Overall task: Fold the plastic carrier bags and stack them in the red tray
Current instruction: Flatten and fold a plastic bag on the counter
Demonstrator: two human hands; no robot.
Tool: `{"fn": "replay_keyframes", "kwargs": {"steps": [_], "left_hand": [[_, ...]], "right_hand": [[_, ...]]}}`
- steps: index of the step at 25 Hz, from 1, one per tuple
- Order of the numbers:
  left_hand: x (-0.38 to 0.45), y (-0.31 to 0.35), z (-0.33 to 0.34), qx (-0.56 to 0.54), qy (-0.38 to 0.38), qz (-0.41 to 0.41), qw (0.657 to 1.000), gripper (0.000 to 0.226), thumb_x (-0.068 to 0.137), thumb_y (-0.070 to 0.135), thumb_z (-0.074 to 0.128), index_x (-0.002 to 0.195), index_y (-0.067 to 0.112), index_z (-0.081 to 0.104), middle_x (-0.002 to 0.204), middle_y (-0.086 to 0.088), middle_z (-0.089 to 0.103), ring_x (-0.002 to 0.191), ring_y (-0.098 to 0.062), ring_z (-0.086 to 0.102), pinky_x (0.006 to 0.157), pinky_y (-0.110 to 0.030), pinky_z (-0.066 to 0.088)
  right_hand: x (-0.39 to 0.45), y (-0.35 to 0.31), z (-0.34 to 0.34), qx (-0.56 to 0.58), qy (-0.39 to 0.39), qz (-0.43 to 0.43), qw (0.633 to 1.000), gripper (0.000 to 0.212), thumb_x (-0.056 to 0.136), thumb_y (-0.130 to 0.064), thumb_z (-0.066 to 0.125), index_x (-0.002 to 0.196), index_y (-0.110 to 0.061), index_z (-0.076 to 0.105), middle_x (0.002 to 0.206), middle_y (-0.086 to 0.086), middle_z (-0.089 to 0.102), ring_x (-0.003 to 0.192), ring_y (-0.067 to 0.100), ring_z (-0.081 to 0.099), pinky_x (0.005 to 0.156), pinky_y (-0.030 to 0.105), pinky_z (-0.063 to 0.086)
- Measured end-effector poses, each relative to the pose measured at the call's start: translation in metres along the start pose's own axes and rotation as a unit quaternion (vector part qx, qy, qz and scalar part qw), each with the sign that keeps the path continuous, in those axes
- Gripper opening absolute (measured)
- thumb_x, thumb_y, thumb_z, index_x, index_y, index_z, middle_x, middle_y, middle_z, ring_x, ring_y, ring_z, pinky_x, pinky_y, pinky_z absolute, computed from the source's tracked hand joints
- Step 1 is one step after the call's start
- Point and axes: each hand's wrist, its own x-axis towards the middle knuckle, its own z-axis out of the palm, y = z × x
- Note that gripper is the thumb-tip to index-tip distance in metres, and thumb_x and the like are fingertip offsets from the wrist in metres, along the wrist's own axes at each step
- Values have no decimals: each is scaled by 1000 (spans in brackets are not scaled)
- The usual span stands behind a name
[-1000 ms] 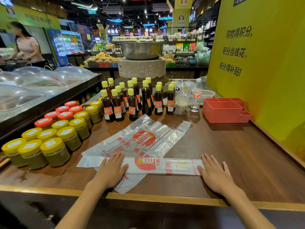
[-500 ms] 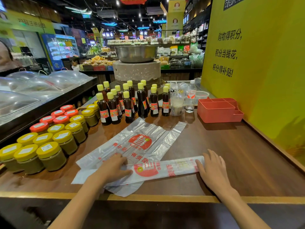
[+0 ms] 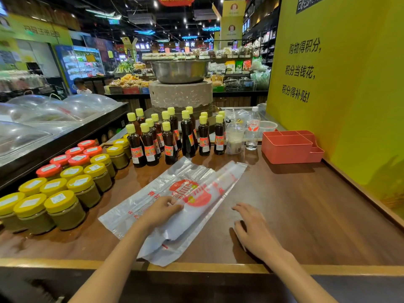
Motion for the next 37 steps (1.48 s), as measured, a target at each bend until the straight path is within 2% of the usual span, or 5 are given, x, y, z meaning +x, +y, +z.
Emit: {"fn": "replay_keyframes", "kwargs": {"steps": [4,22,27,31,37], "left_hand": [[2,8,26,-188,53,-97,976,26,100,32,58,83,14,52,69,-10,56,57,-20,52,49,-25,37],[-70,29,36,-457,-193,-110,861,33,101,20,57,132,14,48,124,-25,66,117,-39,63,84,-44,59],[-80,18,19,-322,-351,-74,876,37,102,26,49,128,2,59,120,-29,64,90,-31,71,68,-30,61],[-60,0,29,0,-64,103,993,17,98,16,56,109,20,68,98,0,73,84,-13,66,68,-23,56],[-31,-9,64,253,36,277,926,39,102,34,55,140,38,52,146,18,49,133,-2,41,109,-16,26]], "right_hand": [[17,-25,26,8,-67,-64,996,50,102,-27,47,151,-31,37,154,-13,38,140,5,34,114,25,24],[43,-28,33,-4,-33,-95,995,36,104,-34,53,139,-37,58,151,-10,47,136,13,41,106,28,31],[36,-8,34,-41,-51,-90,994,36,101,-28,58,135,-35,62,148,-6,52,134,17,48,106,33,39],[26,-5,33,-35,-56,-85,994,41,100,-25,60,138,-37,58,150,-8,48,137,15,43,110,34,38],[22,-6,29,-20,-69,-90,993,42,100,-29,57,142,-33,55,152,-7,46,140,14,40,116,37,34]]}}
